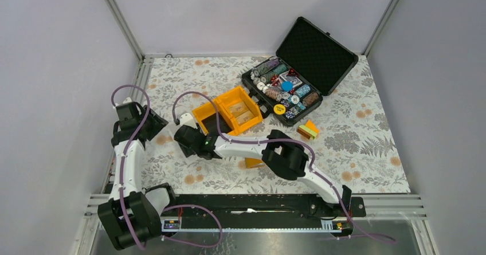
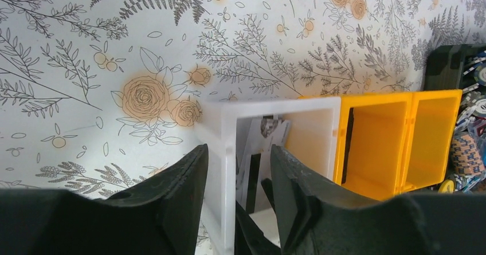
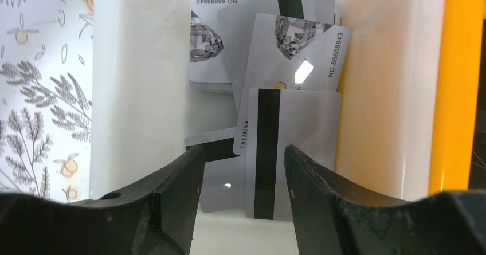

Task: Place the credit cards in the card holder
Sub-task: Pick up the credit card from the storage box.

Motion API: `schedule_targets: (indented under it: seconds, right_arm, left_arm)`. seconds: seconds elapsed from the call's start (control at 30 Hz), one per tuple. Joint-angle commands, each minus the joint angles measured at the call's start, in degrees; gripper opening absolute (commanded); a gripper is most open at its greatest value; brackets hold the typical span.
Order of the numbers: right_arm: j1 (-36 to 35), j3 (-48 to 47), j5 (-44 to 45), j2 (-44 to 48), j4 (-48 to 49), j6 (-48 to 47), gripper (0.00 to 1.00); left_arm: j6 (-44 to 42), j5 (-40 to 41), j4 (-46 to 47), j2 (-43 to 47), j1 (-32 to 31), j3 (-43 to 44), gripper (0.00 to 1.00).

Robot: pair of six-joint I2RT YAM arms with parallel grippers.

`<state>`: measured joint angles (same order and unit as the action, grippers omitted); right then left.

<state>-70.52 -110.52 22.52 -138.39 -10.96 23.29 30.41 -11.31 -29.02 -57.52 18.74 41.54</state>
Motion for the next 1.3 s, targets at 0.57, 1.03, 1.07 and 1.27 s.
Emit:
schedule_targets:
  seconds: [0.57,1.03,1.07,1.27]
  right_arm:
    - [4.6,-5.8,6.2,-2.3,-6.0,-7.3,0.67]
    - [4.6,-15.4,9.9,-7.1,-10.0,-4.3,0.62]
    - [4.6,-15.8,10.1,-7.1,-10.0,-4.0,0.61]
    - [4.6,-17.6,10.3,-7.4,-9.6,-2.3,0.59]
  left_arm:
    - [-1.2,-6.2,2.5,-10.7,0.1,0.3,0.26]
    - [-1.4,-5.0,1.9,-12.4,-1.1,0.5,0.0]
    - [-1.4,-4.9,1.9,-12.4,-1.2,0.5,0.0]
    - [-1.0,-5.9,2.3,-12.8,-1.3,0.2,0.0]
